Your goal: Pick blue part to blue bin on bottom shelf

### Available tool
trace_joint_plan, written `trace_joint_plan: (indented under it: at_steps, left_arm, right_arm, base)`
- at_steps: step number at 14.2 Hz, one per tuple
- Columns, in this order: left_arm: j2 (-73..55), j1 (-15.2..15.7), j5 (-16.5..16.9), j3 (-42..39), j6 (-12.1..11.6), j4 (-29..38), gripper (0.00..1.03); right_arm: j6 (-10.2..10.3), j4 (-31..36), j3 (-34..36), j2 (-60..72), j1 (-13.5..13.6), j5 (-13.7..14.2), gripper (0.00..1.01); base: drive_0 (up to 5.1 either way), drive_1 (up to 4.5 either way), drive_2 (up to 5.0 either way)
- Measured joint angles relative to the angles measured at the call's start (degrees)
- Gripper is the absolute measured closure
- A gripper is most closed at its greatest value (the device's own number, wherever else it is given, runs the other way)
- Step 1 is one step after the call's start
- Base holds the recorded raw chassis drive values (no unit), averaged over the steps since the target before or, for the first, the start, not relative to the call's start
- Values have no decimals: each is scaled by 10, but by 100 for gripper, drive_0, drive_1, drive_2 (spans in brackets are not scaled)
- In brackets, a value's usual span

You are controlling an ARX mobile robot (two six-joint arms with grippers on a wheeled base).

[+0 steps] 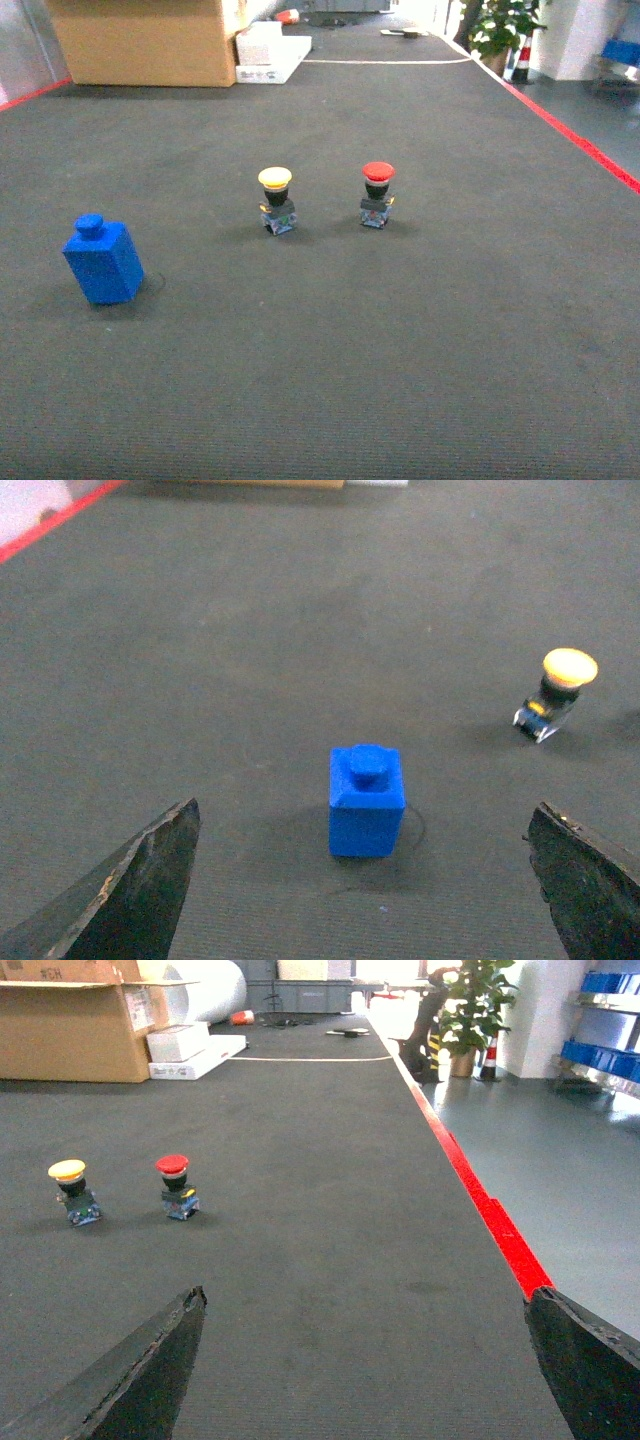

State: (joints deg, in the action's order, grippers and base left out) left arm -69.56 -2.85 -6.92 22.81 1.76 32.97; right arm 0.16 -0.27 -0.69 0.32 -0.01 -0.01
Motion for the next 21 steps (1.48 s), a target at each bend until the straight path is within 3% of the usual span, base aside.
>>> trace_joint_plan:
  at_steps: [3, 11, 16, 19, 21]
  left_arm:
    - [-213, 5, 1, 81, -20, 68, 5]
    - [-478, 16, 12, 278, -22, 56, 5]
    - [-531, 22, 23, 336, -23, 32, 55]
    - [-516, 21, 26, 312, -27, 53, 57]
    - [-454, 14, 11, 244, -44, 93, 58]
  right_arm:
    - [0, 0, 0, 0, 0, 0, 3]
    - [0, 0, 0, 0, 0, 0, 3]
    - [0, 0, 0, 0, 0, 0, 3]
    - [0, 0, 0, 0, 0, 0, 3]
    - [0, 0, 0, 0, 0, 0, 3]
  base:
    - [0, 0, 0]
    - [0, 0, 0]
    - [0, 0, 0]
    - [0, 0, 0]
    - [0, 0, 0]
